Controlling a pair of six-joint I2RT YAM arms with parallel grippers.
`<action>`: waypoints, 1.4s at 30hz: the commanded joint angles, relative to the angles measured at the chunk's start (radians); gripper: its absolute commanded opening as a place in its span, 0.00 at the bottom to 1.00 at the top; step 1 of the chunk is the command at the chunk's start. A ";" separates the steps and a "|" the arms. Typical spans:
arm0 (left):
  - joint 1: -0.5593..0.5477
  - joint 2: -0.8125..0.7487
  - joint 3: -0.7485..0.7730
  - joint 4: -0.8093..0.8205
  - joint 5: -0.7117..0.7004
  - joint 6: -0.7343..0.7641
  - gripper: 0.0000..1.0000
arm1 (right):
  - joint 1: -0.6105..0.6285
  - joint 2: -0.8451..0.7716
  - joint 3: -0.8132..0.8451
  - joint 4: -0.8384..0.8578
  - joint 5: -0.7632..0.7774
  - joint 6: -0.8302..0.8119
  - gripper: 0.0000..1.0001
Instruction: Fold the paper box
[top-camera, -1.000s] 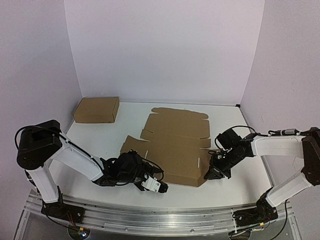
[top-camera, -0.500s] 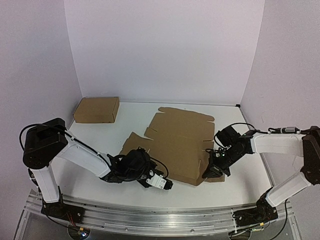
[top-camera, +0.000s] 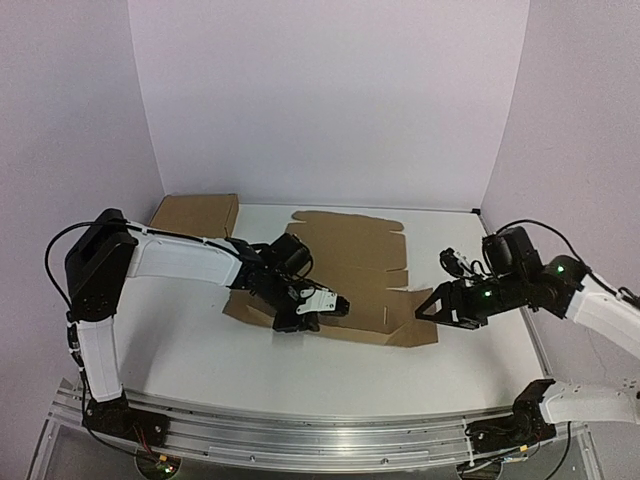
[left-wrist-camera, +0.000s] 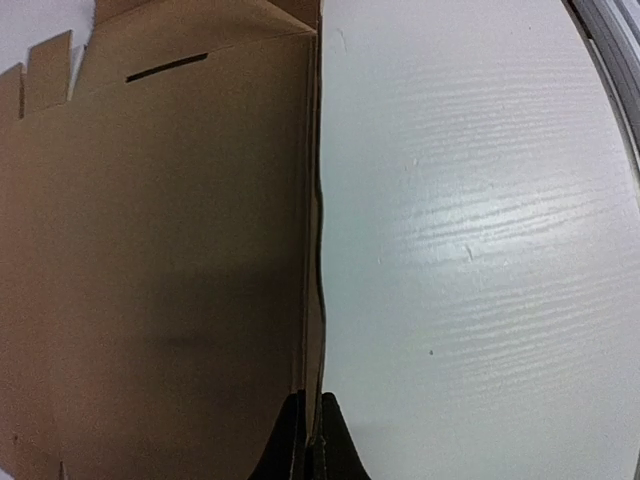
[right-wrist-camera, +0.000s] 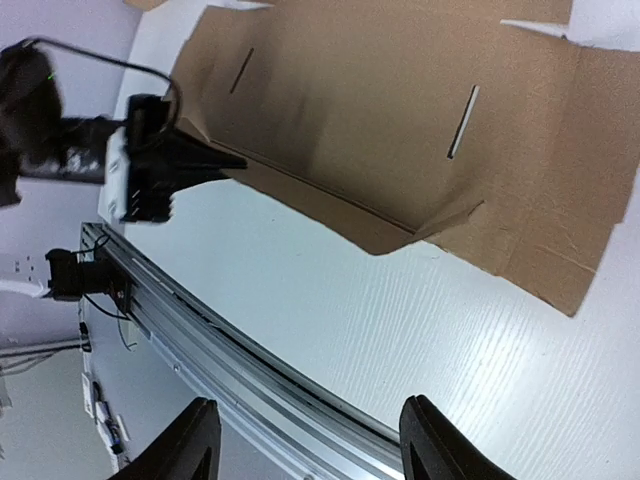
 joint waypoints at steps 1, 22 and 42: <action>0.034 0.029 0.070 -0.223 0.167 -0.055 0.00 | 0.083 -0.140 -0.138 0.008 0.107 -0.174 0.60; 0.035 0.025 0.044 -0.208 0.199 -0.018 0.00 | 0.264 0.367 -0.371 1.055 0.166 -0.409 0.39; 0.129 -0.158 0.055 -0.149 0.279 -0.102 0.66 | 0.273 0.450 -0.305 1.007 0.091 -0.426 0.00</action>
